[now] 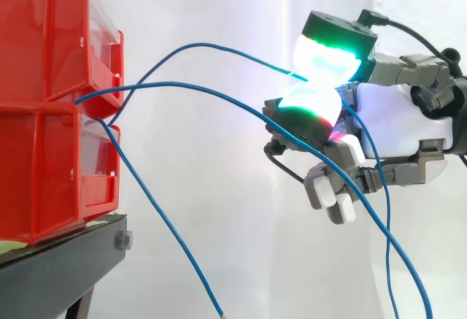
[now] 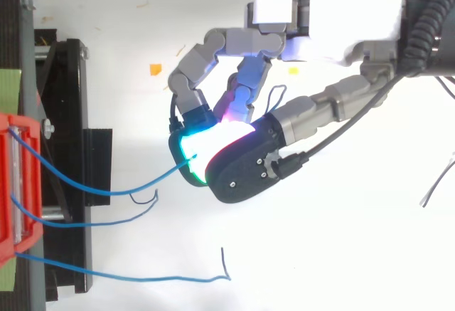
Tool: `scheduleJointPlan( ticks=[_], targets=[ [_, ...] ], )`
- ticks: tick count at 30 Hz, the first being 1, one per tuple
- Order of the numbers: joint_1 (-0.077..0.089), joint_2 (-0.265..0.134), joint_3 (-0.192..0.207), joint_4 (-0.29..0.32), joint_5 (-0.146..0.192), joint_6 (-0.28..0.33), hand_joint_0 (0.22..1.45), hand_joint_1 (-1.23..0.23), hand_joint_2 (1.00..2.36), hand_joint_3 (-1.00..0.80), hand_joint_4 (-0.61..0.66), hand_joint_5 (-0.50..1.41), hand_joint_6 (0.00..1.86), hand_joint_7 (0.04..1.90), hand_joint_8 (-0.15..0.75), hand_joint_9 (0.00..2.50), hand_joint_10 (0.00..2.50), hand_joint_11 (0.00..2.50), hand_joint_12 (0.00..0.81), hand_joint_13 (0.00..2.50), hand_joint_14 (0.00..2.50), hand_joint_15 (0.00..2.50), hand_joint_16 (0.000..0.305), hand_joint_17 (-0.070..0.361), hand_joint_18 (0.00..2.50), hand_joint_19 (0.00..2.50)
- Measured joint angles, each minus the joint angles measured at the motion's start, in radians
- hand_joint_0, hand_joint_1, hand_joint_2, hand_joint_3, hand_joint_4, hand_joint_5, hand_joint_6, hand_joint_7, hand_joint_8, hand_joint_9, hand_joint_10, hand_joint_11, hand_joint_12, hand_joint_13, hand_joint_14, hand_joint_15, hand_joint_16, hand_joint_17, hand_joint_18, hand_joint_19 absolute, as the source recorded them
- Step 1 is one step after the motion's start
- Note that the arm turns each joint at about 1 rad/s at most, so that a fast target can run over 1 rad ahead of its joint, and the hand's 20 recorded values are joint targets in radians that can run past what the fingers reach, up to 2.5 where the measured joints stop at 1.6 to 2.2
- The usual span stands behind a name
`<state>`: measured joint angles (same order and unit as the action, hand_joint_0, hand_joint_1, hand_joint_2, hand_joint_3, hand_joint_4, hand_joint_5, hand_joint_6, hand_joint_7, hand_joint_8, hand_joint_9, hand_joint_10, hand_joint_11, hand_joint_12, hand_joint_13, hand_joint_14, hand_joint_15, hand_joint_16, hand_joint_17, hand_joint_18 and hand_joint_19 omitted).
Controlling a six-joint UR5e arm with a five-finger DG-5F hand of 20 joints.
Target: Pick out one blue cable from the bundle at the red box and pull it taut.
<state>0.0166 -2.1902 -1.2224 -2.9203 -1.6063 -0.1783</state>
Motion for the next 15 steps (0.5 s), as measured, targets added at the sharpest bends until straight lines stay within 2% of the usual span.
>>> scheduleJointPlan(
  ticks=[15],
  targets=[
    [0.0, 0.0, 0.0, 0.0, 0.002, -0.001, 0.61, -0.78, 1.03, -0.03, 0.05, -0.13, 0.92, 1.22, 0.288, 1.18, 0.02, 0.5, 0.376, 0.93, 0.02, 0.42, 0.048, 0.108, 0.84, 0.63]
  ],
)
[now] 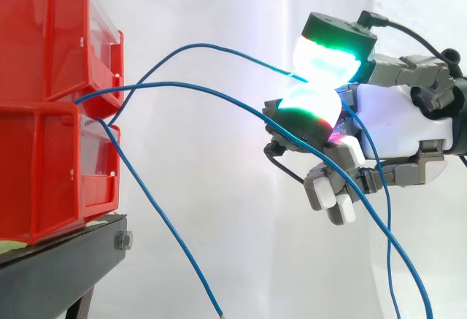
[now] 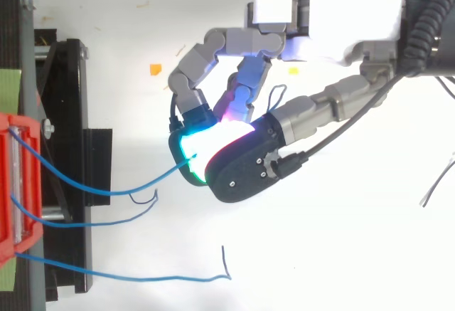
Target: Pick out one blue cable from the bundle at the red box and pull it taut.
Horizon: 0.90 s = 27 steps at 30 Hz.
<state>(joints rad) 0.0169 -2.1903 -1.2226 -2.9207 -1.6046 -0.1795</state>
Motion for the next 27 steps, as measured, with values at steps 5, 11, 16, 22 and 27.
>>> scheduleJointPlan(
  ticks=[5, 11, 16, 22, 27],
  targets=[
    [0.0, 0.0, 0.0, 0.0, 0.0, 0.0, 0.61, -0.78, 1.03, -0.02, 0.05, -0.13, 0.92, 1.22, 0.289, 1.19, 0.02, 0.52, 0.376, 0.93, 0.02, 0.42, 0.048, 0.108, 0.84, 0.64],
    [0.0, 0.0, 0.0, 0.0, 0.0, 0.0, 0.61, -0.78, 1.03, -0.03, 0.04, -0.13, 0.92, 1.2, 0.283, 1.18, 0.02, 0.51, 0.372, 0.93, 0.02, 0.41, 0.048, 0.108, 0.84, 0.63],
    [0.0, 0.0, 0.0, 0.0, 0.0, 0.0, 0.61, -0.78, 1.03, -0.03, 0.05, -0.13, 0.92, 1.21, 0.285, 1.18, 0.02, 0.51, 0.37, 0.93, 0.02, 0.42, 0.048, 0.107, 0.84, 0.63],
    [0.0, 0.001, 0.0, 0.0, 0.0, 0.0, 0.61, -0.78, 1.03, -0.03, 0.04, -0.13, 0.92, 1.21, 0.285, 1.19, 0.02, 0.52, 0.368, 0.92, 0.02, 0.42, 0.047, 0.107, 0.83, 0.63],
    [0.0, 0.0, 0.0, 0.0, 0.0, 0.0, 0.61, -0.78, 1.03, -0.03, 0.04, -0.13, 0.92, 1.2, 0.285, 1.18, 0.02, 0.51, 0.369, 0.92, 0.02, 0.41, 0.047, 0.107, 0.83, 0.62]
  ],
)
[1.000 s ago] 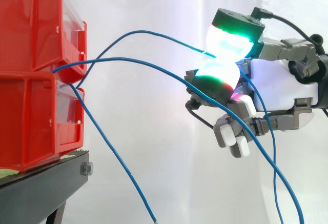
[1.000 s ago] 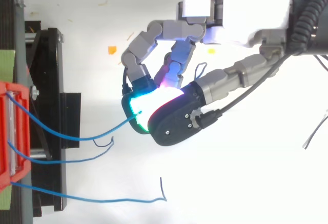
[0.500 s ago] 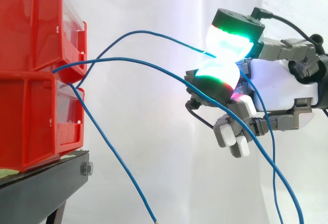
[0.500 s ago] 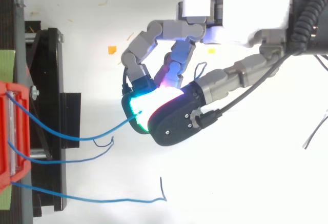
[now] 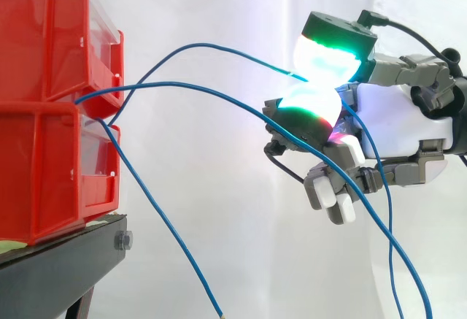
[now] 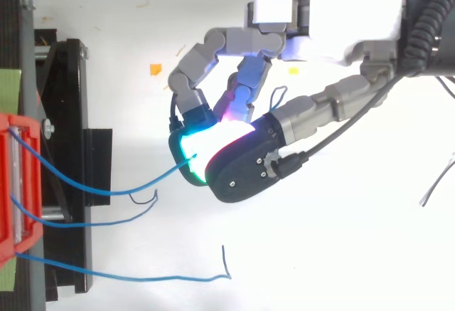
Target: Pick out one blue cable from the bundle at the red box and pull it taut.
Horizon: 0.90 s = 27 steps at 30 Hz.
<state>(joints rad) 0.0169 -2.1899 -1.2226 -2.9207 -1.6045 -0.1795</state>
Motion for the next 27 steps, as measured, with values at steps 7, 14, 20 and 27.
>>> scheduleJointPlan(
  ticks=[7, 14, 20, 27],
  targets=[
    [0.0, 0.0, 0.0, 0.0, 0.0, 0.0, 0.6, -0.77, 1.03, -0.03, 0.03, -0.13, 0.92, 1.18, 0.274, 1.18, 0.02, 0.53, 0.361, 0.91, 0.02, 0.44, 0.045, 0.102, 0.8, 0.61],
    [0.0, 0.0, 0.0, 0.0, 0.0, 0.0, 0.6, -0.77, 1.03, -0.04, 0.02, -0.13, 0.92, 1.17, 0.27, 1.19, 0.02, 0.55, 0.354, 0.91, 0.02, 0.44, 0.043, 0.096, 0.76, 0.6],
    [0.0, 0.0, 0.0, 0.0, 0.0, 0.0, 0.6, -0.77, 1.03, -0.04, 0.01, -0.13, 0.92, 1.17, 0.251, 1.18, 0.02, 0.59, 0.328, 0.89, 0.02, 0.44, 0.04, 0.09, 0.7, 0.58],
    [0.0, 0.0, 0.0, 0.0, 0.0, 0.0, 0.6, -0.77, 1.02, -0.05, 0.01, -0.13, 0.92, 1.15, 0.261, 1.18, 0.02, 0.58, 0.322, 0.88, 0.02, 0.43, 0.04, 0.09, 0.69, 0.57]
  ],
)
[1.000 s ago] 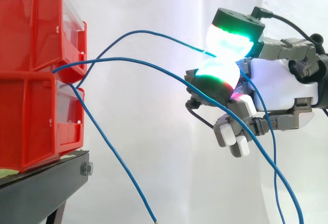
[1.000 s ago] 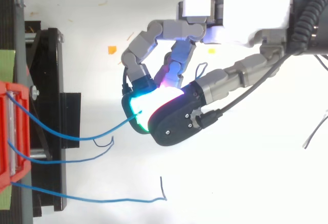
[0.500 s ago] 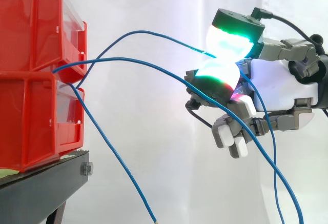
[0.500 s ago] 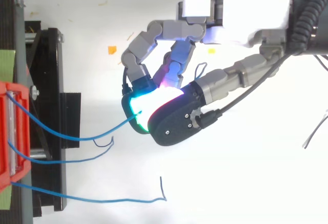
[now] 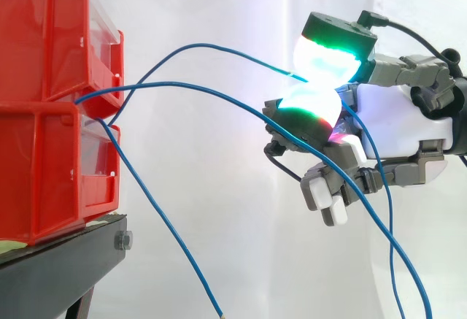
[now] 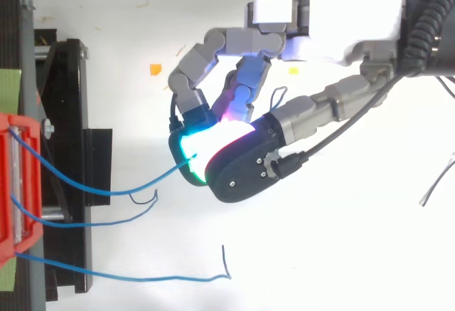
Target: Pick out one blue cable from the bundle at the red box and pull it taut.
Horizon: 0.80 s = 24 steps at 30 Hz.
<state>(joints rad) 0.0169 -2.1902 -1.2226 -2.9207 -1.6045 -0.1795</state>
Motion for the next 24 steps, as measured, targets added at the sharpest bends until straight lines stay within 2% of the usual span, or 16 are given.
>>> scheduleJointPlan(
  ticks=[24],
  targets=[
    [0.0, 0.0, 0.0, 0.0, 0.0, 0.0, 0.6, -0.76, 1.02, -0.05, 0.0, -0.13, 0.92, 1.13, 0.262, 1.17, 0.02, 0.59, 0.318, 0.87, 0.02, 0.43, 0.039, 0.088, 0.69, 0.55]
  ],
)
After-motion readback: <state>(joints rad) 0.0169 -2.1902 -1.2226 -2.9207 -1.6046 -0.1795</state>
